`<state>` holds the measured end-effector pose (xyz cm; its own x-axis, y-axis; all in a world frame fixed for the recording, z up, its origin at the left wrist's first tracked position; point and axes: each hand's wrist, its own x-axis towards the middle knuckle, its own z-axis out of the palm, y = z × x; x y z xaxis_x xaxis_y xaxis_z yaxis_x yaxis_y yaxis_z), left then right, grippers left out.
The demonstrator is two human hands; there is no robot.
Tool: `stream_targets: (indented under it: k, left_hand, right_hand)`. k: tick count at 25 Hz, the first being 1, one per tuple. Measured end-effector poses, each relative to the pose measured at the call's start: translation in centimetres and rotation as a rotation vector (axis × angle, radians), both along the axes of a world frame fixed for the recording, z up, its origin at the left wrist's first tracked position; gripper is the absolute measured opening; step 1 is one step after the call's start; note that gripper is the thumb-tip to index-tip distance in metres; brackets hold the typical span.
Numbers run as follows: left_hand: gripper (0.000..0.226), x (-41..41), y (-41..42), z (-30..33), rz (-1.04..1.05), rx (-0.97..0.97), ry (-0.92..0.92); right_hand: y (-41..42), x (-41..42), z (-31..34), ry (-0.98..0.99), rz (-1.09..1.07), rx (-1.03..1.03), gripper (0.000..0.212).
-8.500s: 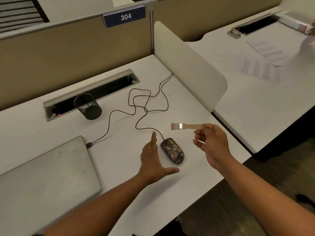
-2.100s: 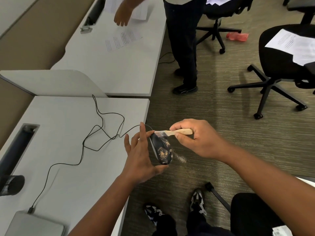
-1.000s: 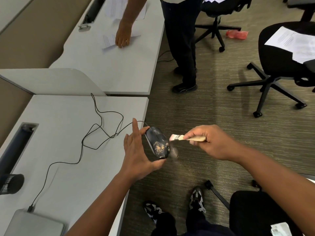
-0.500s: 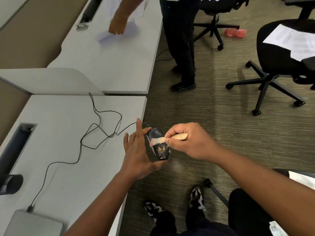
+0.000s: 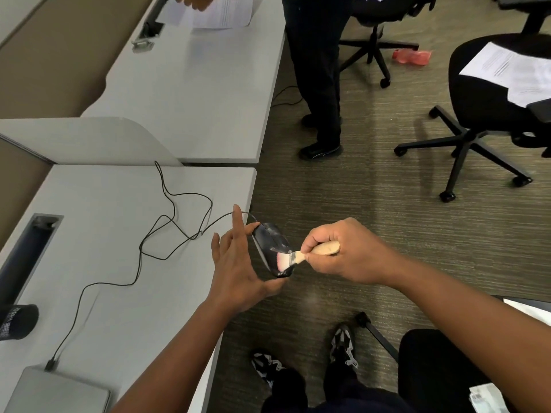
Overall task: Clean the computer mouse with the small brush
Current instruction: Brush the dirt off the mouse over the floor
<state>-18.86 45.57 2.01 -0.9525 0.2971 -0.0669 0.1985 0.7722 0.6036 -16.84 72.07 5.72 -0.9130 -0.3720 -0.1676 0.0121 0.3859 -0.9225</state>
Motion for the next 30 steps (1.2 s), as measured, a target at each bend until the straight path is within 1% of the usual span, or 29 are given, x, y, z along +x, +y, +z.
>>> stream_targets:
  k: [9,10,12,14,15,18,21,25,30]
  left_hand:
    - [0.16,-0.3,-0.1,0.3,-0.002,-0.017,0.02]
    - [0.16,-0.3,0.0,0.4,0.0,-0.016,0.015]
    - [0.158,-0.4,0.1,0.5,-0.004,-0.023,0.006]
    - [0.158,-0.4,0.1,0.5,-0.016,-0.045,0.003]
    - [0.159,-0.4,0.2,0.5,-0.024,-0.059,0.002]
    - [0.159,-0.4,0.3,0.5,-0.038,-0.08,0.019]
    - [0.161,-0.3,0.1,0.4,-0.032,-0.092,0.041]
    - [0.162,-0.2,-0.3,0.1,-0.036,-0.146,0.069]
    - [0.162,0.2,-0.2,0.1,-0.016,-0.14,0.051]
  right_hand:
    - [1.8,-0.1,-0.5,-0.007,-0.05,0.1,0.014]
    - [2.0,0.0,-0.4,-0.002,-0.081,0.089,0.014]
    - [2.0,0.3,0.0,-0.005,-0.134,-0.017,0.014]
    - [1.1,0.6,0.7,-0.011,-0.121,-0.128,0.012]
    - [0.4,0.9,0.8,0.0,-0.097,-0.142,0.011]
    - [-1.2,1.2,0.7,0.027,-0.023,-0.083,0.013]
    - [-1.1,1.1,0.3,0.0,0.017,-0.038,0.015]
    - [-0.5,1.2,0.3,-0.01,0.042,-0.003,0.019]
    - [0.0,1.1,0.7,-0.006,0.066,0.057,0.022]
